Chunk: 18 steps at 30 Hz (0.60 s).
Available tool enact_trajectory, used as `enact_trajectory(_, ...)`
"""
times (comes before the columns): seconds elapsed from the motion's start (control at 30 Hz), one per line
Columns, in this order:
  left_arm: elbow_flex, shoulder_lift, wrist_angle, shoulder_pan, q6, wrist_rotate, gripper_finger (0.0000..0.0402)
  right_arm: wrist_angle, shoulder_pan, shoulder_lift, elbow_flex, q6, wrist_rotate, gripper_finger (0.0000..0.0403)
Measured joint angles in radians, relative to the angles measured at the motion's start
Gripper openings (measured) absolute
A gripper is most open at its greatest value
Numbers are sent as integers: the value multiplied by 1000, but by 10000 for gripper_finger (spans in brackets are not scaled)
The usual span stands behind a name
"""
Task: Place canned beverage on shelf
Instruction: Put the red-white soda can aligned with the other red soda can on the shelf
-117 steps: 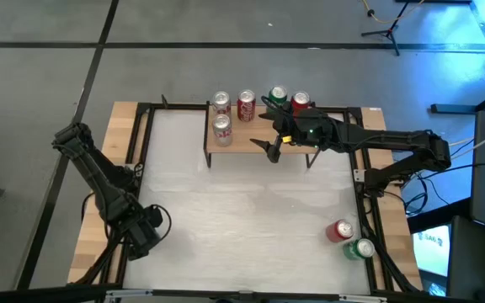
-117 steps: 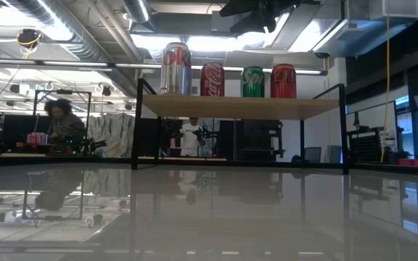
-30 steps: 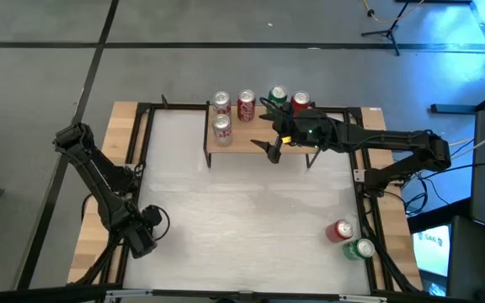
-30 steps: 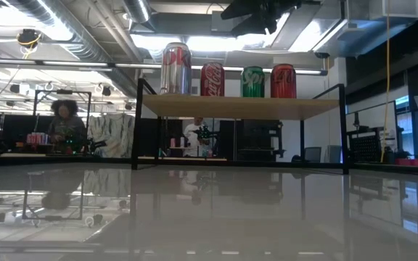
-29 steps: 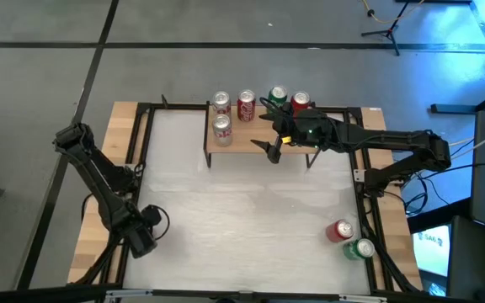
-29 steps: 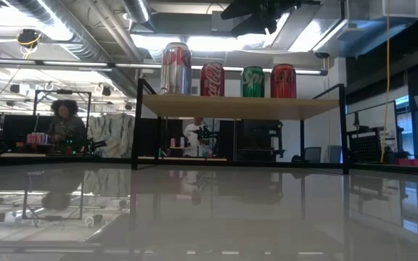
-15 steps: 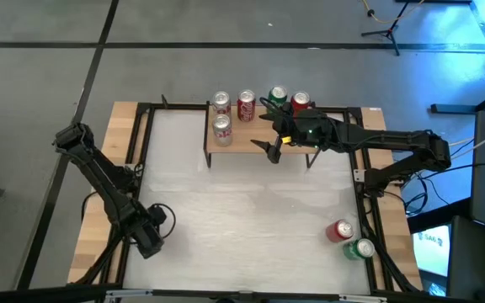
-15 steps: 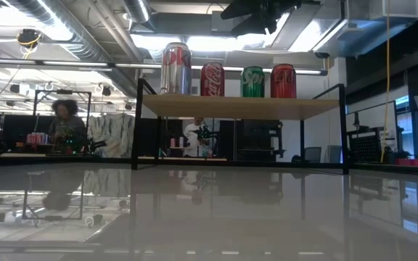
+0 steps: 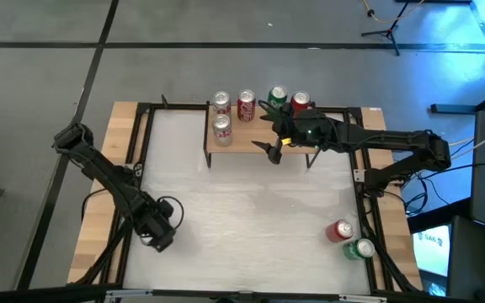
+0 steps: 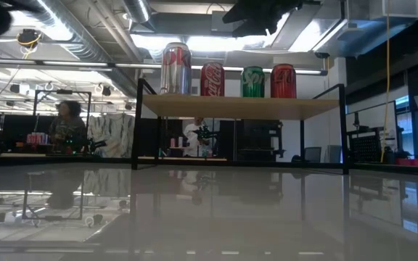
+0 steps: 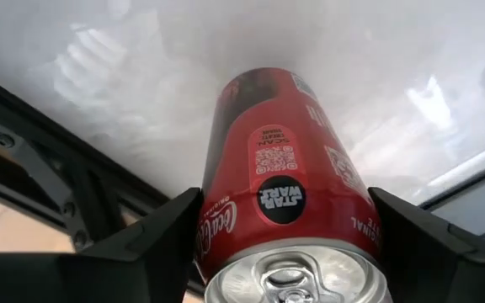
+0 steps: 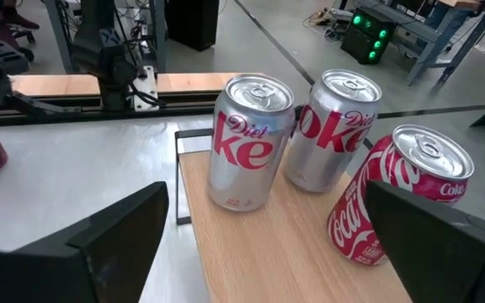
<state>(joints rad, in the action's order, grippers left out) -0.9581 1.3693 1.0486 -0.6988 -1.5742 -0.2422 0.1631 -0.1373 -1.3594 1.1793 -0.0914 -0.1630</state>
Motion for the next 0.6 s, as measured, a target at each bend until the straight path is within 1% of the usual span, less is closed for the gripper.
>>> enact_trajectory(0.2,0,-2,-27,122,-74,37,278,0,0,0,0,0,1,395)
enact_trajectory(0.27,0,-2,-38,170,-102,40,278,0,0,0,0,-1,23,395)
enact_trajectory(0.37,0,-2,-54,245,-159,46,280,-2,0,0,0,-25,92,395)
enact_trajectory(0.47,0,-1,-71,321,-217,50,280,-7,0,0,0,-52,184,395)
enact_trajectory(0.6,0,0,-103,421,-236,52,281,-10,0,0,0,-78,295,395)
